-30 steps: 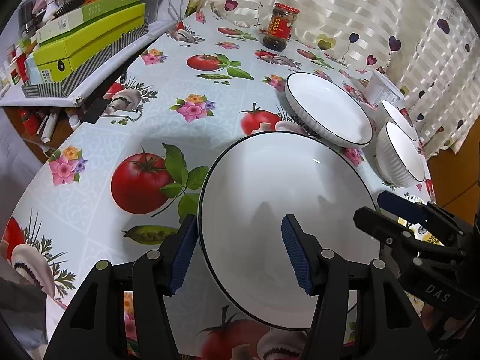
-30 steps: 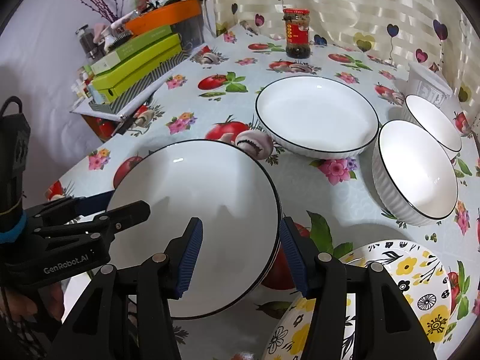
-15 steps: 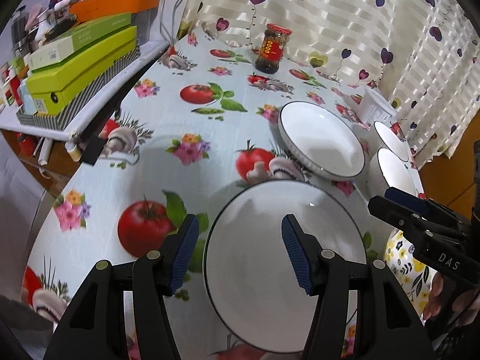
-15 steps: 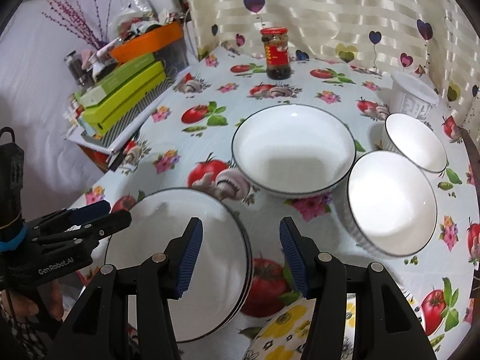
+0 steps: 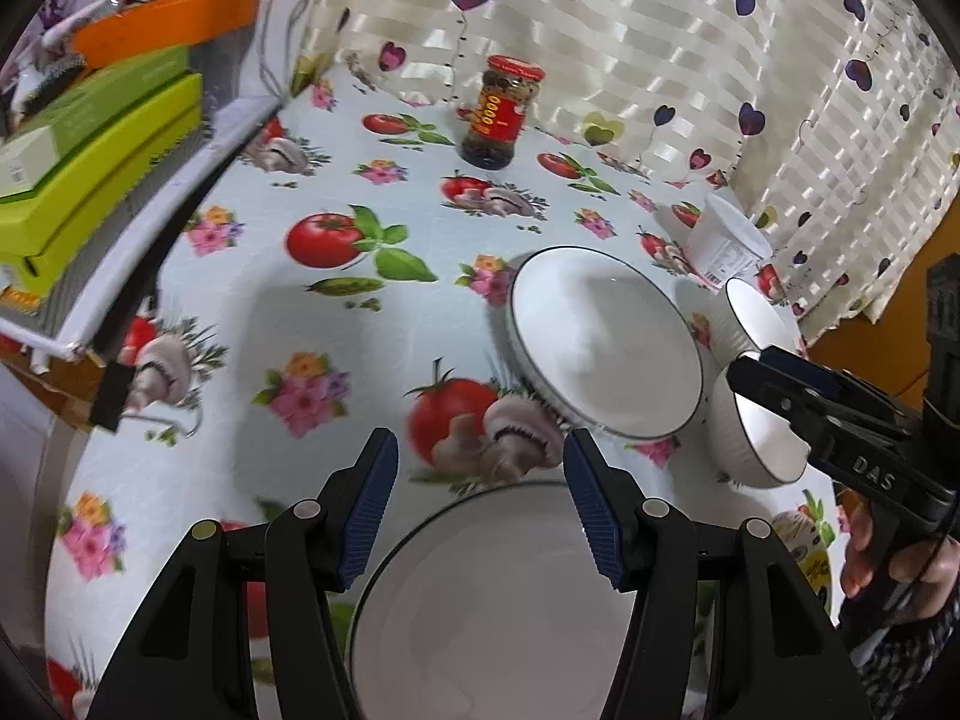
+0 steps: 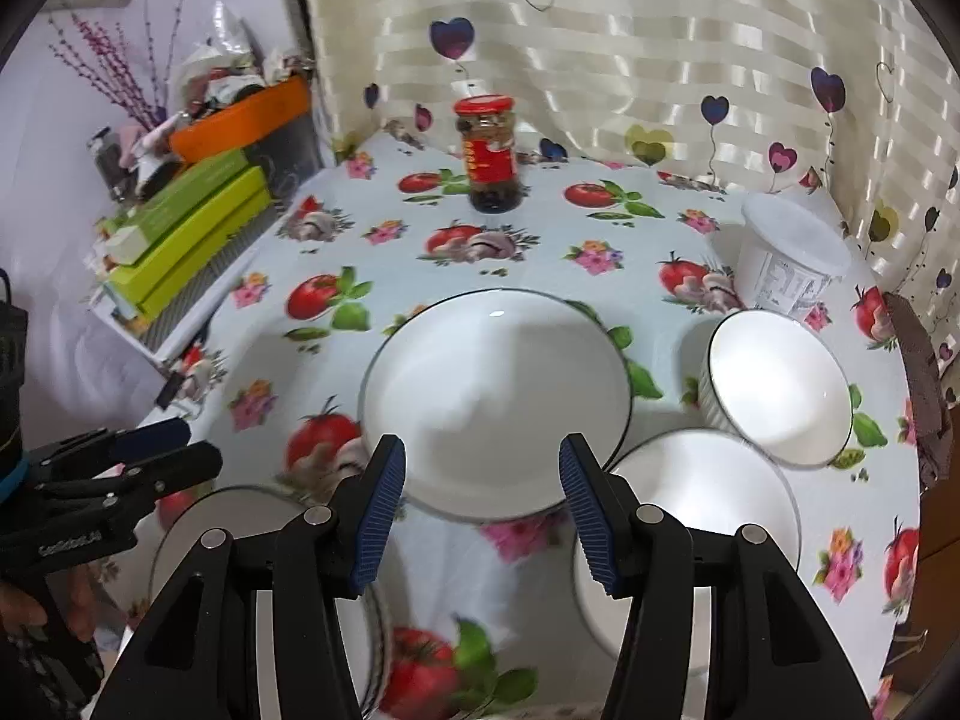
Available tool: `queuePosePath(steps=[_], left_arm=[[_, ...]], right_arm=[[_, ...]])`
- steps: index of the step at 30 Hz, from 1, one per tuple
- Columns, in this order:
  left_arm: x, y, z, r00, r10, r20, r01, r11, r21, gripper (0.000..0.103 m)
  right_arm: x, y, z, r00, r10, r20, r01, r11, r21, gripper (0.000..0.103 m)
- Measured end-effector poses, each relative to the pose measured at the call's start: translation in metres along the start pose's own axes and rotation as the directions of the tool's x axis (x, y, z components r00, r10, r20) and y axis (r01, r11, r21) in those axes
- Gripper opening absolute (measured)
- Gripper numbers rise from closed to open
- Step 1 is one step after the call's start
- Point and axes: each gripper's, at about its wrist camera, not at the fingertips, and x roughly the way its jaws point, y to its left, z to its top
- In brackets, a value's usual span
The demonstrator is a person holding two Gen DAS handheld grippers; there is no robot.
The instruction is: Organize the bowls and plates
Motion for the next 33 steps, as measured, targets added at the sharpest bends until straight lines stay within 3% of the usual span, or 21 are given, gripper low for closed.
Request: queuePosePath(steps=[15,24,33], left_arm=[[0.048,-0.01,0.039,0.996,-0.035,-0.079,0.038,0.998,0.041,0.058],[0.079,-0.018,0.043,0.989,-0.035,-0.146,0.047,0.996,0.075,0.058],[0.099,-0.024,0.047,0.982,-0.02,-0.186,0.04,0.994,0.102,0.058]], right_arm=[[0.066,-0.035,0.05,0.993,-0.083,-0.089,0.076,0.994,-0.081,0.053],[0.111,-0.053,0.069,0.983,-0.073,-0.166,0.062,0.996,-0.07,0.044],[0.132,-0.051,0.074,0.981,-0.099,-0.168,0.08,0.99,-0.114,0.039]])
